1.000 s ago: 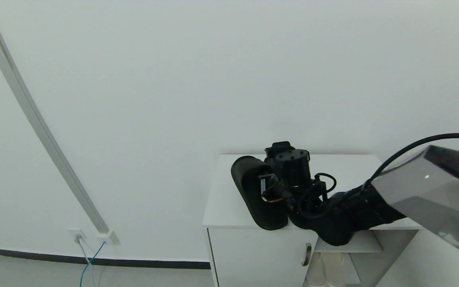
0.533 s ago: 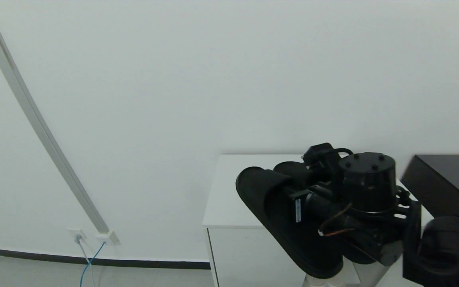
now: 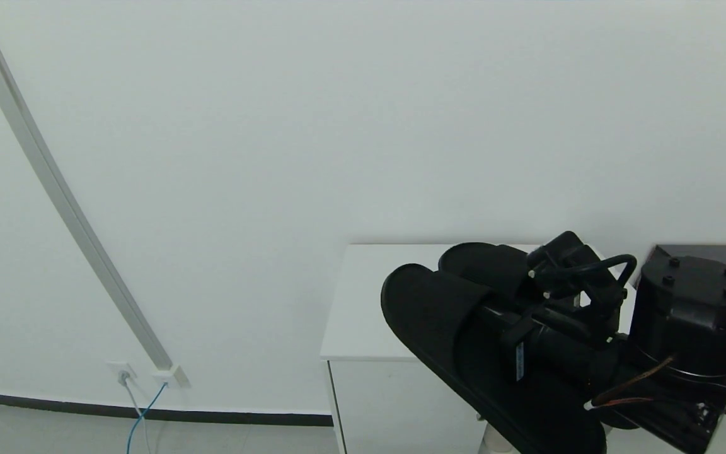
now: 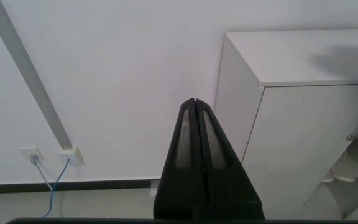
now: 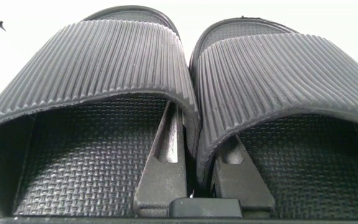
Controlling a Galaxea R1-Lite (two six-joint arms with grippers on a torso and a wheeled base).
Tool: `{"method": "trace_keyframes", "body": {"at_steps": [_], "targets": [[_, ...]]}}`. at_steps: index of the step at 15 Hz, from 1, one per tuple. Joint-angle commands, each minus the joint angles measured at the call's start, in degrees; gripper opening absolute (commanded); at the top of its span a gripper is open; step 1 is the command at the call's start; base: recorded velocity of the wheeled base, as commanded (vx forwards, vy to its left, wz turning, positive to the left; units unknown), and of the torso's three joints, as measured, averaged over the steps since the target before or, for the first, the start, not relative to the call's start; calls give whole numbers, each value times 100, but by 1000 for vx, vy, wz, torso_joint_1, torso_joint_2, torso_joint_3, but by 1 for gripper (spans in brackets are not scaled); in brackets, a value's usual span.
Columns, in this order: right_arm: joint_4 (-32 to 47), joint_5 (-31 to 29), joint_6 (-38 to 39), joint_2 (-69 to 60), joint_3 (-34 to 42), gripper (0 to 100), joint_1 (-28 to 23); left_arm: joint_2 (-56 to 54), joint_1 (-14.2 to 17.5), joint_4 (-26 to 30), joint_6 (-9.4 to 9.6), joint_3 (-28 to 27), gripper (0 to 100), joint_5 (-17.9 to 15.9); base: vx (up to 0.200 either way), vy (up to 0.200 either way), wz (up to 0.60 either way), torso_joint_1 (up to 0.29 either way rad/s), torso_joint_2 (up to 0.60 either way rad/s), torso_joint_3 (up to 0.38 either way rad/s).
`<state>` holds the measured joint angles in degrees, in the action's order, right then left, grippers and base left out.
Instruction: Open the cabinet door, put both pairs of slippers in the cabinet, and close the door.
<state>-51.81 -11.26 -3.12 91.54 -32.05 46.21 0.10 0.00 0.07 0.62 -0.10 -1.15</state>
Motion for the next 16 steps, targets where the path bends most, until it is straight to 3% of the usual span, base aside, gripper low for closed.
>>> {"method": "trace_keyframes", "body": {"at_steps": [1, 4, 14, 16], "targets": [[-13, 10, -4, -22, 76, 0, -16, -1, 0, 1, -1, 1, 0, 0, 0, 0, 0, 0, 0, 0], [-13, 10, -4, -5, 76, 0, -16, 8, 0, 1, -1, 1, 0, 0, 0, 0, 0, 0, 0, 0], [-5, 10, -22, 4, 181, 0, -7, 8, 0, -7, -1, 1, 0, 9, -200, 0, 0, 2, 1, 2], [-13, 10, -22, 22, 243, 0, 2, -1, 0, 1, -1, 1, 0, 0, 0, 0, 0, 0, 0, 0]]}}
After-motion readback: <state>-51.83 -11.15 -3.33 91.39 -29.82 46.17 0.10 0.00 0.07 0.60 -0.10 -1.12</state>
